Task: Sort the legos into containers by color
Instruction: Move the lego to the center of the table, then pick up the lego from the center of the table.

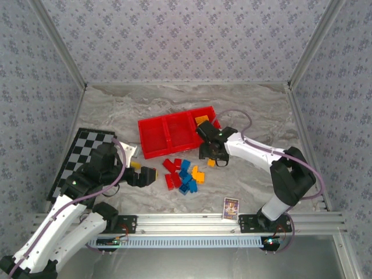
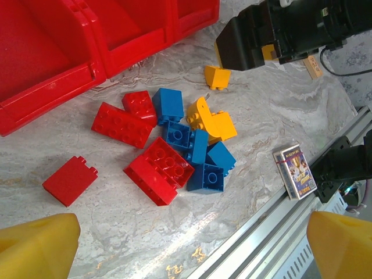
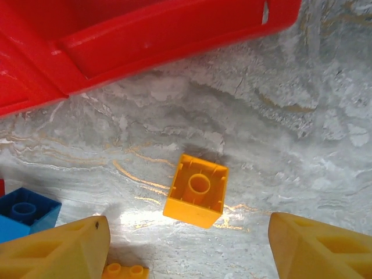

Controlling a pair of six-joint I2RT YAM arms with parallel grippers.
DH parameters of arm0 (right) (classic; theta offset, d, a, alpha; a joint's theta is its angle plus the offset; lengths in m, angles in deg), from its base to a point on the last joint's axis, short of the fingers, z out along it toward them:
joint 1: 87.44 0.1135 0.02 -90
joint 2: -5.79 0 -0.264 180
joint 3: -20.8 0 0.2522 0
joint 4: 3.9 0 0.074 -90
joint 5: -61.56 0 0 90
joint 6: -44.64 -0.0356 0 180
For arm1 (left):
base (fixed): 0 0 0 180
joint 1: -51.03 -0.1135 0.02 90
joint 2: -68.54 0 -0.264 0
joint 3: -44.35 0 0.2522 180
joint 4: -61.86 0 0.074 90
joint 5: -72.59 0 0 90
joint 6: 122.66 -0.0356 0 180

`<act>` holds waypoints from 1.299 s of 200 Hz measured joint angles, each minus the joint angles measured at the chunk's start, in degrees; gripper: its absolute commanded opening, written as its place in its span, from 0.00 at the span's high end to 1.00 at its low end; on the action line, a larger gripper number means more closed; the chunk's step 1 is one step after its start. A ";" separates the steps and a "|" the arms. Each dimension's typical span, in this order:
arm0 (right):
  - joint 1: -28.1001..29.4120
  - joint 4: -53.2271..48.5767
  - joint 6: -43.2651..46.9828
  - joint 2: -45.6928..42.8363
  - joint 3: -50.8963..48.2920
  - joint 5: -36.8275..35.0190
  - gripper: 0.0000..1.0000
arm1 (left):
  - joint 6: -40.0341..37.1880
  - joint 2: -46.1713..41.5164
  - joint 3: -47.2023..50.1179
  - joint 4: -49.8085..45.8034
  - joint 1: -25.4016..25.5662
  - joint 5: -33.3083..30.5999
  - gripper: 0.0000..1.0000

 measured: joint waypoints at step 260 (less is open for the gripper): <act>0.11 4.26 -6.32 5.14 -3.58 -4.61 0.74 | 0.00 0.11 0.00 0.00 0.00 -0.02 0.00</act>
